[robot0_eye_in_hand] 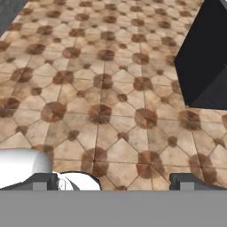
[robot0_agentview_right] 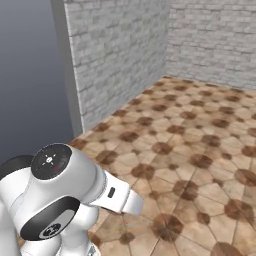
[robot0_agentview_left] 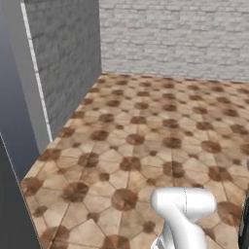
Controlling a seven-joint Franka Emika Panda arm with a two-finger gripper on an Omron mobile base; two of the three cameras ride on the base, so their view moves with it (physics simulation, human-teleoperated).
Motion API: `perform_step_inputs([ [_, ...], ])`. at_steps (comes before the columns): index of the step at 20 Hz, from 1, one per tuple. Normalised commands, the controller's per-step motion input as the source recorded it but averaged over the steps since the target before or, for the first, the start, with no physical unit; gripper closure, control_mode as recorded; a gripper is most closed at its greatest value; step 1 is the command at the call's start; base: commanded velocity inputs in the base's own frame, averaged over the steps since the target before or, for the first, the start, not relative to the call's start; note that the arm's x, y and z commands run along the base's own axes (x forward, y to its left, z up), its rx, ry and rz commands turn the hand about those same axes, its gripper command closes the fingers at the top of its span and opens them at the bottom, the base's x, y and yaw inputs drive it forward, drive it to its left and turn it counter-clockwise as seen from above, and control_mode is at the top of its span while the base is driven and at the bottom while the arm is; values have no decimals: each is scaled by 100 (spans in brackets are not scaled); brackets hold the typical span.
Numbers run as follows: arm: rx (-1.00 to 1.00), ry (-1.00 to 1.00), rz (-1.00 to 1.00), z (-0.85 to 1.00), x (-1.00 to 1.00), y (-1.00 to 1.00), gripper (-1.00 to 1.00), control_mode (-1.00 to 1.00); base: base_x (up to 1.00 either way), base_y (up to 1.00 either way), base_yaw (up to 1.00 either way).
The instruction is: Four empty soda cans are scattered around the kitchen. Gather all the cans and cluster them next to the stove for recycling.
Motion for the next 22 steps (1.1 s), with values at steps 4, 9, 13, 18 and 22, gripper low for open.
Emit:
perform_step_inputs([
  [4, 0, 0, 0, 0, 0, 0, -100, 100, 98, -11, -7],
  [9, 0, 0, 0, 0, 0, 0, -100, 100, 99, -14, -10],
  [13, 0, 0, 0, 0, 0, 0, -100, 100, 92, 0, -11],
  [18, 0, 0, 0, 0, 0, 0, -100, 100, 98, 0, -12],
  [22, 0, 0, 0, 0, 0, 0, -100, 100, 100, 0, -12],
])
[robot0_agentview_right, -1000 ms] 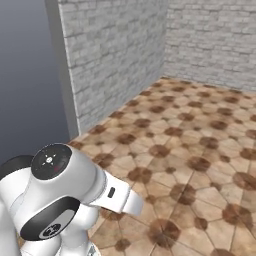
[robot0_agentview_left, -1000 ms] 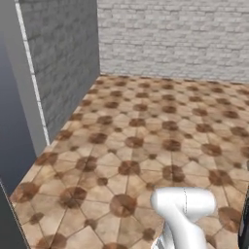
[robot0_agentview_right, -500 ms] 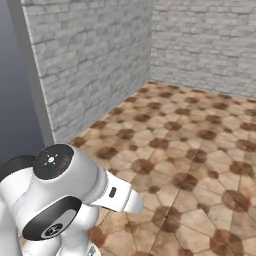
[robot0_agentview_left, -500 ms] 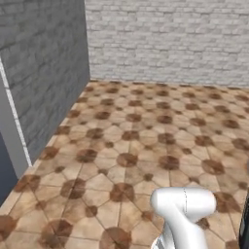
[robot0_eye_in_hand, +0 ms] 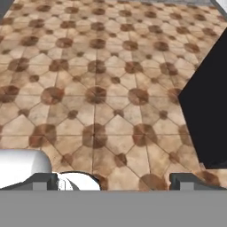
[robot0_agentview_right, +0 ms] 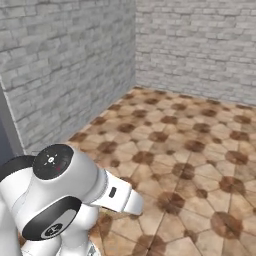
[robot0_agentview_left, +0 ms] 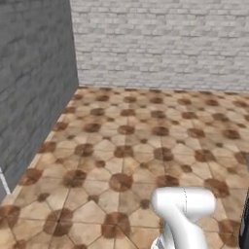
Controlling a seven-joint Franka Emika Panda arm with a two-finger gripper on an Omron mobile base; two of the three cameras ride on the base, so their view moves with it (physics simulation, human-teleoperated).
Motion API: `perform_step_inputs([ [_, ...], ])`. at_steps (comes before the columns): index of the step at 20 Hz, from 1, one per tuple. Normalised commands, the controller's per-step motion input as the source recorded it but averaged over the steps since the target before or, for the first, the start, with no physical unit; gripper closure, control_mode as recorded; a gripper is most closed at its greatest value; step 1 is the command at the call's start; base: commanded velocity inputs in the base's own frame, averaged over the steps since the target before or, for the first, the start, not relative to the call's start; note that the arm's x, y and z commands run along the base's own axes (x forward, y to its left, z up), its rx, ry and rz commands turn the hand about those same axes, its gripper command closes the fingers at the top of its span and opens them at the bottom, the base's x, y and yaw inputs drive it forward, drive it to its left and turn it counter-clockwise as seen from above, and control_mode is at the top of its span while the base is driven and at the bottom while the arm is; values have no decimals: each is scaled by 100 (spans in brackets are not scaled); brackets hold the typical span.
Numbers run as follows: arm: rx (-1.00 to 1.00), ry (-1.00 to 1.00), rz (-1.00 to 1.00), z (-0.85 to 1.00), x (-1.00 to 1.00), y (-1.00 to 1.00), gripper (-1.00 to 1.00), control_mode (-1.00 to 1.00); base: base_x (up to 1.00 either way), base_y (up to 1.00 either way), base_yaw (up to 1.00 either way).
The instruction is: Four empty soda cans are scattered around the kitchen. Gather all the cans and cluster them next to the stove for recycling.
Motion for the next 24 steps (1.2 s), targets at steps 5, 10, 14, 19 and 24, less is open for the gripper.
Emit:
perform_step_inputs([
  [5, 0, 0, 0, 0, 0, 0, -100, 100, 100, 0, -11],
  [10, 0, 0, 0, 0, 0, 0, -100, 100, 100, 0, -11],
  [14, 0, 0, 0, 0, 0, 0, -100, 100, 98, 0, -13],
  [19, 0, 0, 0, 0, 0, 0, -100, 100, 96, 0, -17],
  [24, 0, 0, 0, 0, 0, 0, -100, 100, 98, 0, -19],
])
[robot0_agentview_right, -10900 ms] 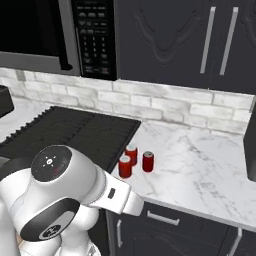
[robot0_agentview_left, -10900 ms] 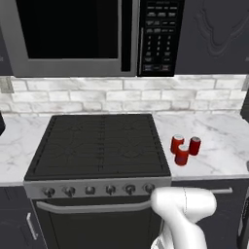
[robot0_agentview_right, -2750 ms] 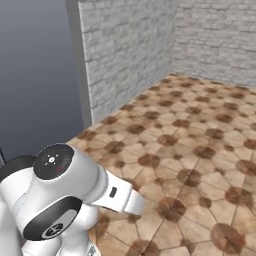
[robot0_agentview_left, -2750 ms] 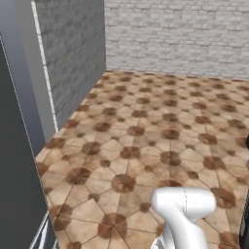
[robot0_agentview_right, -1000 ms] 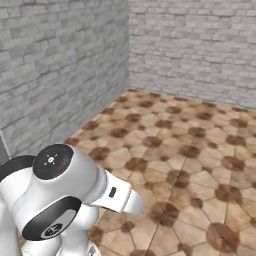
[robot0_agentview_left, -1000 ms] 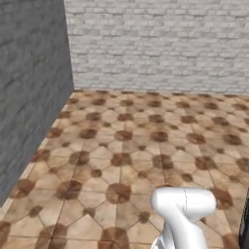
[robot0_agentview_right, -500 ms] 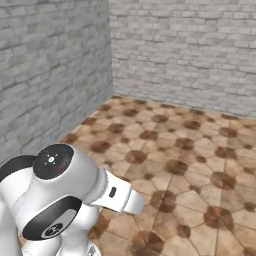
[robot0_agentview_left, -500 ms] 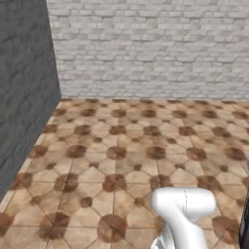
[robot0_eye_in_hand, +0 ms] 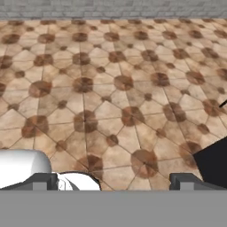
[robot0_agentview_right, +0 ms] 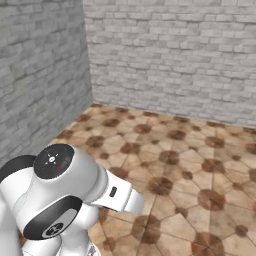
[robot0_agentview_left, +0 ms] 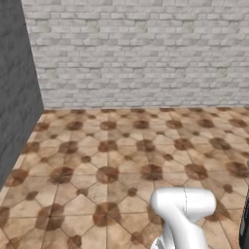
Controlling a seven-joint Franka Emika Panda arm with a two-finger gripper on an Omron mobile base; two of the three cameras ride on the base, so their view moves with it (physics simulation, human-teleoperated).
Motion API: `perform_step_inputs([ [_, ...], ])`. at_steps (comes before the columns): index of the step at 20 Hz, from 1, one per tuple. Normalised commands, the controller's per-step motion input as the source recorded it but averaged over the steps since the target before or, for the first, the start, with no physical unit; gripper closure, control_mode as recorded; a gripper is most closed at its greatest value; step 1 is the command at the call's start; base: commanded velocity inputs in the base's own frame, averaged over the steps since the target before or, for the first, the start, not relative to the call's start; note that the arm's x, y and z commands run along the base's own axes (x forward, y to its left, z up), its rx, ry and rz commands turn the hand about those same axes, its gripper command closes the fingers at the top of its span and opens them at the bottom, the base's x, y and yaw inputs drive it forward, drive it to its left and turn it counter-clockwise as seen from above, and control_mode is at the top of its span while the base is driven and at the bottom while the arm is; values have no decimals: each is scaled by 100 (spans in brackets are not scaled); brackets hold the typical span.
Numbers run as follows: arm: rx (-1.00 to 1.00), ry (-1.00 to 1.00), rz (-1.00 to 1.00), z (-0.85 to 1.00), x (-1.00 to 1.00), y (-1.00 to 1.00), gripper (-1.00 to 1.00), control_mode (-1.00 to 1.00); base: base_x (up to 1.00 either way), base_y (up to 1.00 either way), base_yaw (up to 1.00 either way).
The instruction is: Four empty soda cans are scattered around the kitchen. Gather all the cans and cluster them next to the stove for recycling.
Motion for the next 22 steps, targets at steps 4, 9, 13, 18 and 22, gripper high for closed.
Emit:
perform_step_inputs([
  [4, 0, 0, 0, 0, 0, 0, -100, 100, 100, 0, -22],
  [9, 0, 0, 0, 0, 0, 0, -100, 100, 100, 0, -26],
  [13, 0, 0, 0, 0, 0, 0, -100, 100, 98, 0, -29],
  [18, 0, 0, 0, 0, 0, 0, -100, 100, 98, 0, -31],
  [22, 0, 0, 0, 0, 0, 0, -100, 100, 77, 0, -33],
])
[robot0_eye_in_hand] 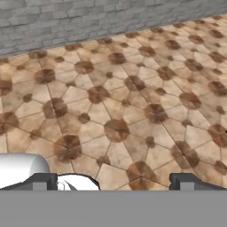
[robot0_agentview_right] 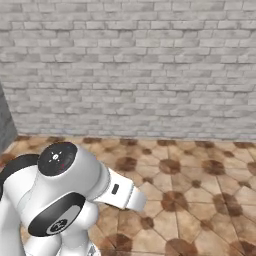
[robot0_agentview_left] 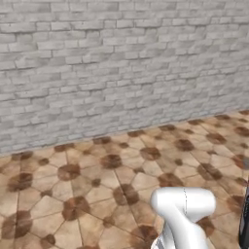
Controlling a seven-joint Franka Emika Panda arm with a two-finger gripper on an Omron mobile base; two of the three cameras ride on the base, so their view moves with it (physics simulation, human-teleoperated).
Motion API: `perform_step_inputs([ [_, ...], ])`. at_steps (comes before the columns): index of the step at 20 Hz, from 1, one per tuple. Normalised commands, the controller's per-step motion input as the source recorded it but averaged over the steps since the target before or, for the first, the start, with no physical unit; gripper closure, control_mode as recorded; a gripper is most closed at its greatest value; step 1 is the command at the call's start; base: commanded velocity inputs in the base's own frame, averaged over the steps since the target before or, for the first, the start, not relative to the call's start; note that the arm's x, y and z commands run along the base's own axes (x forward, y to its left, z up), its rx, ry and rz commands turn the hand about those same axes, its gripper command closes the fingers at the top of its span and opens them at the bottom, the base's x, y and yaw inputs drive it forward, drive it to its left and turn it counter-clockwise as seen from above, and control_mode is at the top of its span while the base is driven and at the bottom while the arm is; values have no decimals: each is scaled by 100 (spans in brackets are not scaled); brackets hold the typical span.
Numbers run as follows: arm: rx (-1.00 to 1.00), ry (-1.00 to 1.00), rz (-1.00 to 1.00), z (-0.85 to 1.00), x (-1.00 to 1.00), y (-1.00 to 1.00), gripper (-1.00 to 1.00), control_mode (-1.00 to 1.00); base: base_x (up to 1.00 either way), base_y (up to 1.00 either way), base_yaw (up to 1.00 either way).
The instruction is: Four empty soda cans are scattered around the kitchen. Gather all the cans and cluster them next to the stove for recycling.
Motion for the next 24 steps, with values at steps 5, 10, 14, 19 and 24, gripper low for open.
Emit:
perform_step_inputs([
  [5, 0, 0, 0, 0, 0, 0, -100, 100, 81, 0, -38],
  [10, 0, 0, 0, 0, 0, 0, -100, 100, 89, 0, -41],
  [14, 0, 0, 0, 0, 0, 0, -100, 100, 92, 3, -41],
  [19, 0, 0, 0, 0, 0, 0, -100, 100, 90, 6, -40],
  [24, 0, 0, 0, 0, 0, 0, -100, 100, 83, 11, -42],
])
